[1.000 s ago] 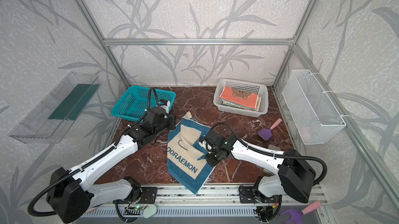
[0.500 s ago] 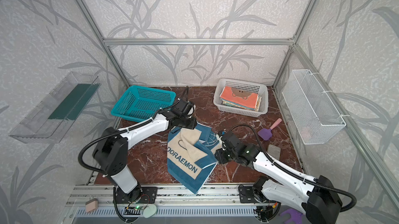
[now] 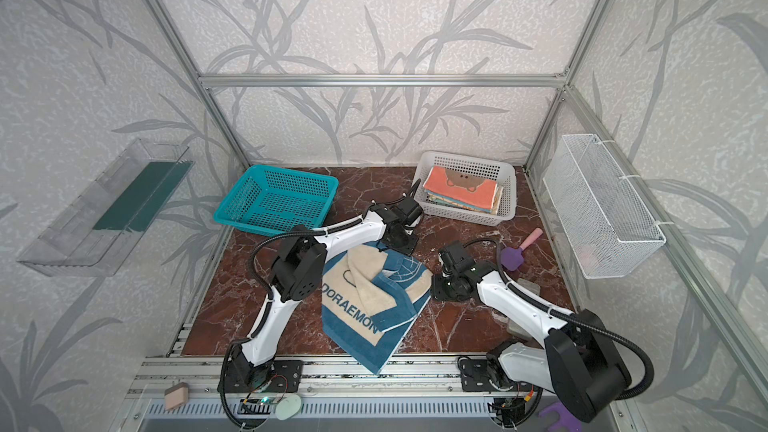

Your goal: Fold and stack the towels

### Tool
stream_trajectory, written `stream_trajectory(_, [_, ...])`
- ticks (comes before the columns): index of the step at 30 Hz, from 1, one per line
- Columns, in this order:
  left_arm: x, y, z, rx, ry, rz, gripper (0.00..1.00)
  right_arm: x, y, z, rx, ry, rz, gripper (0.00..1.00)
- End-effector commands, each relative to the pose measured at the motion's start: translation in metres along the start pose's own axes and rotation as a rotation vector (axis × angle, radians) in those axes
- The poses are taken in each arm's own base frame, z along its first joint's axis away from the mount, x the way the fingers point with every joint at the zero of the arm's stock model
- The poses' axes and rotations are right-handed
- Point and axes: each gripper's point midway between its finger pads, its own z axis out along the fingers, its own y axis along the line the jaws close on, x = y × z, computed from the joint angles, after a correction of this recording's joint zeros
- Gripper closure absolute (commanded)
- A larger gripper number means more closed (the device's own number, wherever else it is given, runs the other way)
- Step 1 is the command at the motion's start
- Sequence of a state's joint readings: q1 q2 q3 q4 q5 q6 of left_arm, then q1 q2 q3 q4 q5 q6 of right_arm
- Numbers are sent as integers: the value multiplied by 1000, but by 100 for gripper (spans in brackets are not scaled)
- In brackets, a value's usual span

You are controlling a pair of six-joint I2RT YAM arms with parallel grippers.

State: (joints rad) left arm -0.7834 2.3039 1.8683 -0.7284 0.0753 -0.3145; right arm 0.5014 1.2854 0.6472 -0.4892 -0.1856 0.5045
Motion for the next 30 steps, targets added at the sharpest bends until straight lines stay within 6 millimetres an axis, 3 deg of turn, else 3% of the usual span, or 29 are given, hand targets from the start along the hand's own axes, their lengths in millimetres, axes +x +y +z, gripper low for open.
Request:
stream_trajectory(1, [2,12,-1,-52,26,-20,52,-28,22,7,-57,-13,-55,50])
stream_trajectory(6, [4,11,-2,-38,20,-34,60,-41,19,30,0,58,-97,51])
stream_trajectory(11, [5,14,-5,-48,6,-32,65,-34,-2,51,125,185,-138,57])
stream_trajectory(16, [11,22,8,-76,39,-35,57,-29,-14,57,180,218,-151,78])
stream_trajectory(19, [16,26,16,-95,57,-46,58,-28,-16,58,190,232,-157,93])
stream_trajectory(22, [16,26,15,-82,59,-57,75,-24,-21,61,211,257,-159,100])
stream_trajectory(30, [0,38,-18,-69,-38,-87,100,-29,-23,57,237,241,-161,100])
